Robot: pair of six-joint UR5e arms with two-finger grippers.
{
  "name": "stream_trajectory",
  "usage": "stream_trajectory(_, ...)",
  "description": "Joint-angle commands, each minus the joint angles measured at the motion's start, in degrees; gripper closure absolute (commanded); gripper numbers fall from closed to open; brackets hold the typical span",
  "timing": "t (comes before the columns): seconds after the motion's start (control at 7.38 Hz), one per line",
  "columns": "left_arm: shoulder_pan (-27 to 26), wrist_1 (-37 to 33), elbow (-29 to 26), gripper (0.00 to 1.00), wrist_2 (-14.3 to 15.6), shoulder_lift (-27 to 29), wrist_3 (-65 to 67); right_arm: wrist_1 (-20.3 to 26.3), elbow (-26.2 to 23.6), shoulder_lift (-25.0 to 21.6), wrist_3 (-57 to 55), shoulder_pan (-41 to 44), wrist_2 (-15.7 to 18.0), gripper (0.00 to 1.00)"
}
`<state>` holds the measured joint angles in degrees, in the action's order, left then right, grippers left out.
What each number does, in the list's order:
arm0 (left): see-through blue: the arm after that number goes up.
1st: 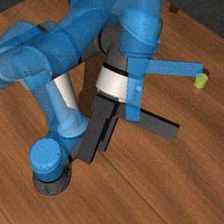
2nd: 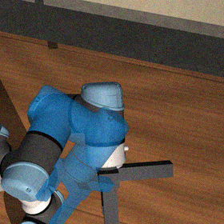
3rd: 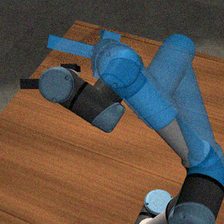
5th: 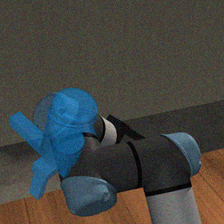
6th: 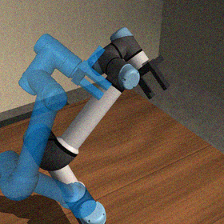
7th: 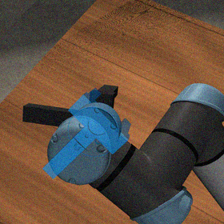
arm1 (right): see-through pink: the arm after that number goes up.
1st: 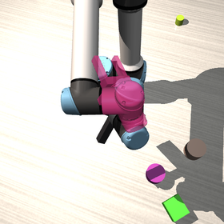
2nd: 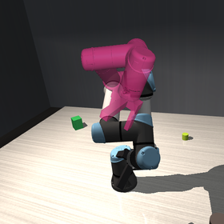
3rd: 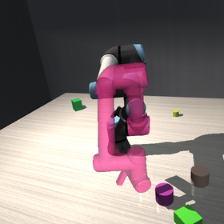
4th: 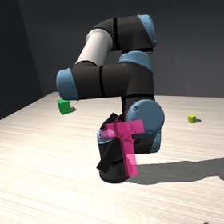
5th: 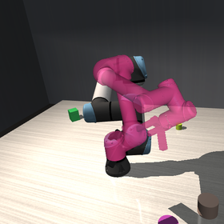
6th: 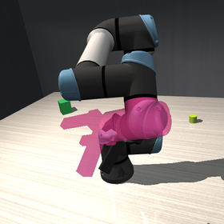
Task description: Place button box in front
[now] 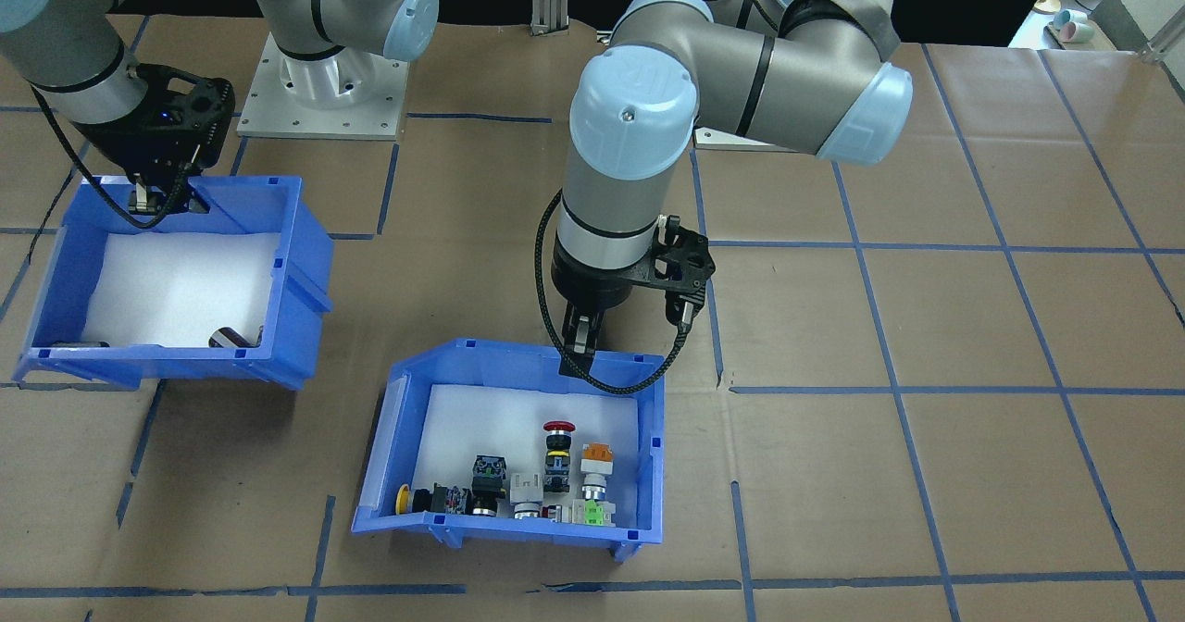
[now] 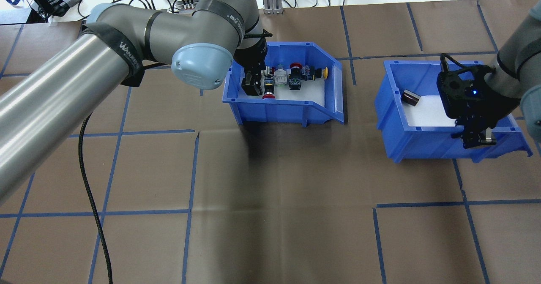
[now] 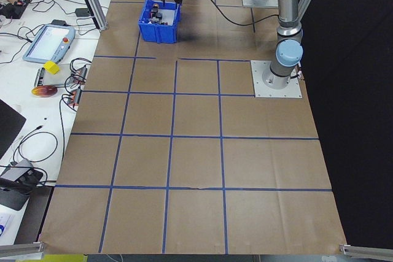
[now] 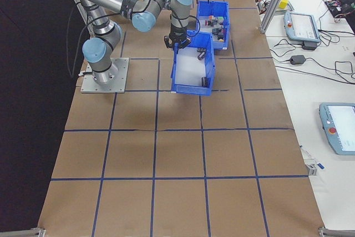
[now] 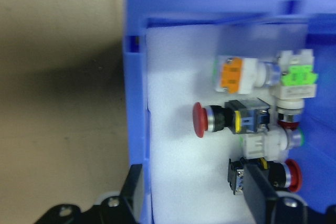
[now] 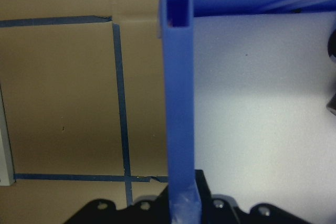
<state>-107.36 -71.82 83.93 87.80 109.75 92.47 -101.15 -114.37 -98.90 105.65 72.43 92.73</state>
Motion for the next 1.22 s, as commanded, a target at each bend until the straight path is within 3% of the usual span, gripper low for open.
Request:
stream_trajectory(0.0, 0.31, -7.09, -0.35, 0.02, 4.03, -4.88, -28.32, -0.01, -4.09, -4.08, -0.44, 0.95, -0.09, 0.93)
stream_trajectory(0.68, 4.52, -10.27, 2.03, 0.01, 3.52, -12.80, -91.14, -0.01, -10.25, -9.72, -15.97, 14.90, 0.00, 0.93)
stream_trajectory(0.95, 5.76, -17.34, 2.99, 0.01, 3.52, -18.05, -95.98, -0.19, -11.13, -9.82, -22.74, 21.67, 0.17, 0.93)
stream_trajectory(1.08, 7.33, -23.39, 6.13, 0.01, 3.34, -21.13, -96.42, -1.58, -11.31, -9.55, -26.86, 25.45, 0.00, 0.92)
